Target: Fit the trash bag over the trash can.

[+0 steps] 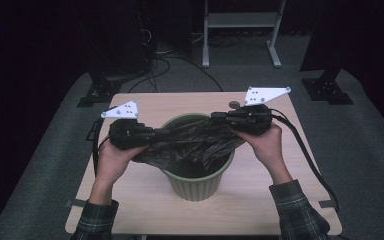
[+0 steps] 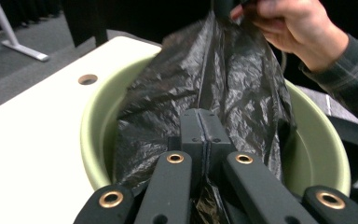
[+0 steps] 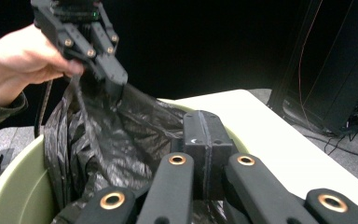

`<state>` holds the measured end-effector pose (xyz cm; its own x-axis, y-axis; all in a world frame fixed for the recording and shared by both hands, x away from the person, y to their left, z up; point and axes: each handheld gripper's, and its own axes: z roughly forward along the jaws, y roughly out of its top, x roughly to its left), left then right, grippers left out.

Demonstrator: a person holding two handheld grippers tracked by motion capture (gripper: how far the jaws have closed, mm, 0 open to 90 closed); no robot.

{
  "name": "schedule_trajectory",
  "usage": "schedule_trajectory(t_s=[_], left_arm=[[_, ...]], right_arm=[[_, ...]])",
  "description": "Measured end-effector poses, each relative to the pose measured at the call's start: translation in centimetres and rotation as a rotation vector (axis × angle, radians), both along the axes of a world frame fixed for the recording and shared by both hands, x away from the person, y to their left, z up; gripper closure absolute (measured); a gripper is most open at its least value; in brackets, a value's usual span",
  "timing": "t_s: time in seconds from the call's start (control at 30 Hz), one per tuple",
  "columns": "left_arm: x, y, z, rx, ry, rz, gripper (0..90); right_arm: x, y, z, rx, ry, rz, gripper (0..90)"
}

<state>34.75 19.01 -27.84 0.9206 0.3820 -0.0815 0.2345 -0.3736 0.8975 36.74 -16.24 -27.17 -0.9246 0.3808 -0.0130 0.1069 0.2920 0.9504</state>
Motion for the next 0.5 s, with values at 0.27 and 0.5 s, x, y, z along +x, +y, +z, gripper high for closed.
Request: schedule_trajectory(t_s=[0.27, 0.5], left_arm=[[0.4, 1.2, 0.5, -0.047, -0.003, 0.035, 90.0], [1.0, 2.3, 0.3, -0.078, 0.007, 0.06, 89.9]], right_arm=[[0.6, -0.3, -0.5, -0.051, -0.025, -0.047, 67.1], [2.3, -2.0, -1.4, -0.08, -0.024, -0.203, 68.6]])
